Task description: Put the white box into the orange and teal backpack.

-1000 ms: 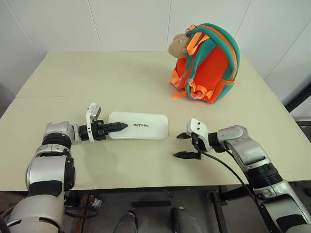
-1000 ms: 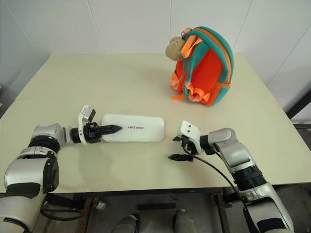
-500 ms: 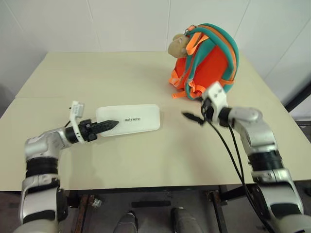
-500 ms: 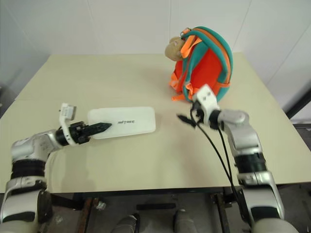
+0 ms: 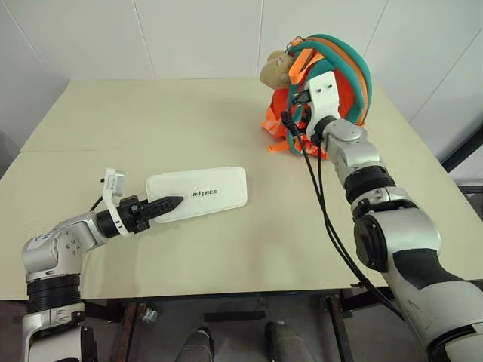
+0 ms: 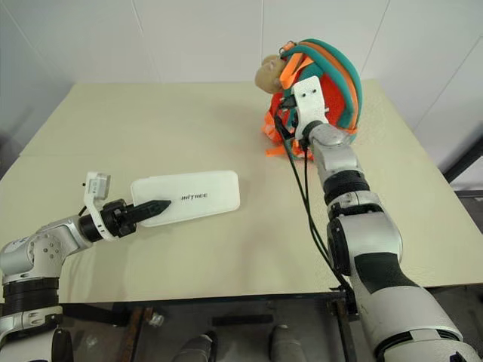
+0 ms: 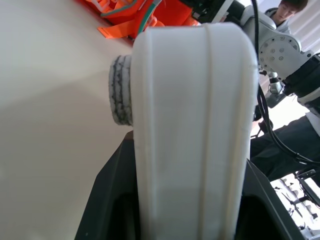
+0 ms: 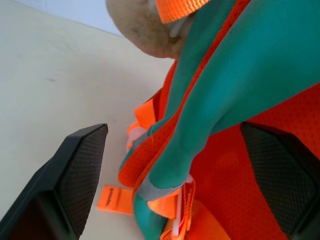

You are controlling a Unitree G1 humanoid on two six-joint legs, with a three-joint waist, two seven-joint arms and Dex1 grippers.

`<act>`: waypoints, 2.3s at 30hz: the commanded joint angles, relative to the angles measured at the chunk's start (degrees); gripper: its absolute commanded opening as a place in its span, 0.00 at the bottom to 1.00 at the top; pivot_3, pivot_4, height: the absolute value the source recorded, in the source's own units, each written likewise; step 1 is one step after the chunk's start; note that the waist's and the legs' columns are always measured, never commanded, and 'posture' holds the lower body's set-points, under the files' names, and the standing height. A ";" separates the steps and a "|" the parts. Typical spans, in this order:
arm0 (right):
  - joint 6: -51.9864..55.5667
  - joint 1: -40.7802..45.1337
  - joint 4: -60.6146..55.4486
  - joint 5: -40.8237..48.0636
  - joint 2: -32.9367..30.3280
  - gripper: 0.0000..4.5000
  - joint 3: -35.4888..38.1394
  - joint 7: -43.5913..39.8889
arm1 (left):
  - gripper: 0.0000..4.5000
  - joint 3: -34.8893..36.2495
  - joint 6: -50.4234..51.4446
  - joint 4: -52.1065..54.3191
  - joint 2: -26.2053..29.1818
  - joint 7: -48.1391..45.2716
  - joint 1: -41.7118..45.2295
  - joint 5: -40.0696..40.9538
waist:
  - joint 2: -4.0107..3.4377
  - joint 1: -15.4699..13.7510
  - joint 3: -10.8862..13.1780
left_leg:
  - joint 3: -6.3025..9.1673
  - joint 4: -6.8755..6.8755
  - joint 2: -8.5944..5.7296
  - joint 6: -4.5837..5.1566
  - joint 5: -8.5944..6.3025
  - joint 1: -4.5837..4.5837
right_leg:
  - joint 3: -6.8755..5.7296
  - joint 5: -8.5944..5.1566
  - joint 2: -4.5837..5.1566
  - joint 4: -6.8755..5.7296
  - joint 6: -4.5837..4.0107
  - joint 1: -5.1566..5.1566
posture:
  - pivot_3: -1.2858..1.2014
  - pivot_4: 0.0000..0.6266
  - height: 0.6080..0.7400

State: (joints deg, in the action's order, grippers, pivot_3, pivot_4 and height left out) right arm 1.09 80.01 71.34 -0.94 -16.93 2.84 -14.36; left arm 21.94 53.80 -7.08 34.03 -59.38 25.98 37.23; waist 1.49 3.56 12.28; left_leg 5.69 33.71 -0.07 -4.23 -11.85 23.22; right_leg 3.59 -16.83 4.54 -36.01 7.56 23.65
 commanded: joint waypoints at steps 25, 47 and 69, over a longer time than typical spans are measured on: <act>-6.99 3.18 5.51 1.34 7.54 0.01 9.04 -7.62 | 0.30 3.76 -4.40 6.30 -1.18 7.37 -5.37 9.86 | 0.00 1.36 0.00 | -0.01 0.11 0.01 -0.01 0.01 -0.02 | 0.01 0.00 -0.03 -0.15 0.00 0.00 | 0.52 0.24 1.00; -8.47 -0.90 1.95 2.23 -1.26 0.01 8.53 -19.75 | 0.30 1.61 -7.17 -1.63 0.94 5.66 -1.84 9.27 | 0.00 1.28 0.00 | -0.02 0.05 0.01 -0.01 0.01 -0.01 | 0.01 0.00 -0.04 -0.06 0.00 -0.01 | 0.52 0.24 1.00; 3.04 -16.58 -26.55 8.29 -16.08 1.00 10.01 -31.48 | 0.30 0.19 -6.96 -0.61 -0.21 6.07 -2.80 9.83 | 0.00 0.77 0.00 | -0.02 0.11 0.00 0.00 0.00 0.00 | 0.01 0.00 -0.03 -0.03 0.02 -0.04 | 0.52 0.24 1.00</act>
State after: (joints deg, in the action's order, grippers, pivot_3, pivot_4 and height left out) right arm 1.95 64.60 51.25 4.93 -31.07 11.59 -44.58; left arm 21.39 47.47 -9.65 33.80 -52.64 23.21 45.66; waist 1.48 4.33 12.28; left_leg 5.67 33.83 -0.07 -4.22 -11.85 23.22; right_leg 3.60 -16.83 4.52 -36.05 7.58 23.61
